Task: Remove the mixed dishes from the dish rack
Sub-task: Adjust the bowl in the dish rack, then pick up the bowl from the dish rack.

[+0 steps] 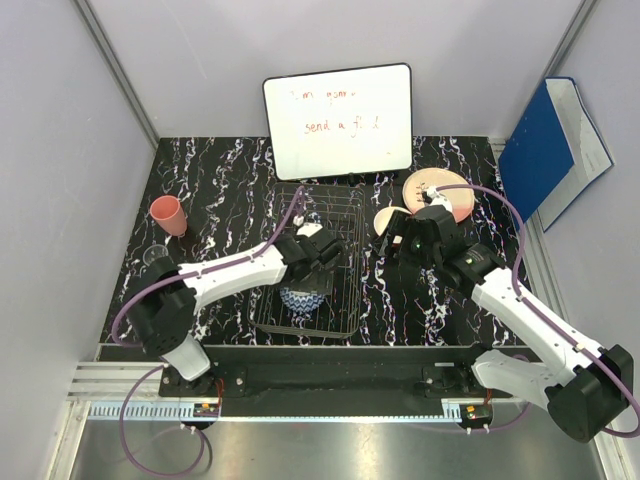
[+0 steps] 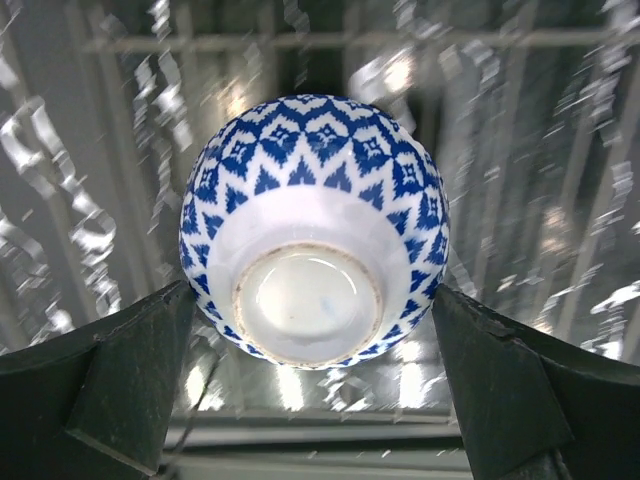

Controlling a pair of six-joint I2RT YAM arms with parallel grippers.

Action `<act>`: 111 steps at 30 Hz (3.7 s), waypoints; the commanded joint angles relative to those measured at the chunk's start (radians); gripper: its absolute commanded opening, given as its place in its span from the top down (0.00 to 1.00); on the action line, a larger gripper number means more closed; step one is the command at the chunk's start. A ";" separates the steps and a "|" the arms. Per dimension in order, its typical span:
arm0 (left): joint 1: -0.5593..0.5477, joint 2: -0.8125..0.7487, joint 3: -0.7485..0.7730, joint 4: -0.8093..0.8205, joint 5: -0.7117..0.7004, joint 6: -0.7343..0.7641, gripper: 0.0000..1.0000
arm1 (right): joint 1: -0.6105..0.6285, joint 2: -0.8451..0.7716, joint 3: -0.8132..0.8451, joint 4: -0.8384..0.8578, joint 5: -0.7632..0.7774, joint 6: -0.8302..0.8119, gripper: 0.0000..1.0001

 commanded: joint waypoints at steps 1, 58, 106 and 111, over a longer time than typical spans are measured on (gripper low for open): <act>-0.004 0.150 -0.097 0.120 0.166 -0.021 0.01 | 0.009 -0.003 -0.012 0.043 -0.007 0.000 0.12; -0.043 -0.145 0.031 0.027 0.081 0.052 1.00 | 0.009 0.004 -0.007 0.046 -0.005 0.003 0.13; -0.040 0.001 0.149 0.033 -0.014 0.118 0.15 | 0.009 0.032 -0.035 0.074 -0.018 0.007 0.13; -0.029 0.009 0.134 0.060 -0.014 0.120 0.22 | 0.009 0.032 -0.039 0.075 -0.019 0.008 0.13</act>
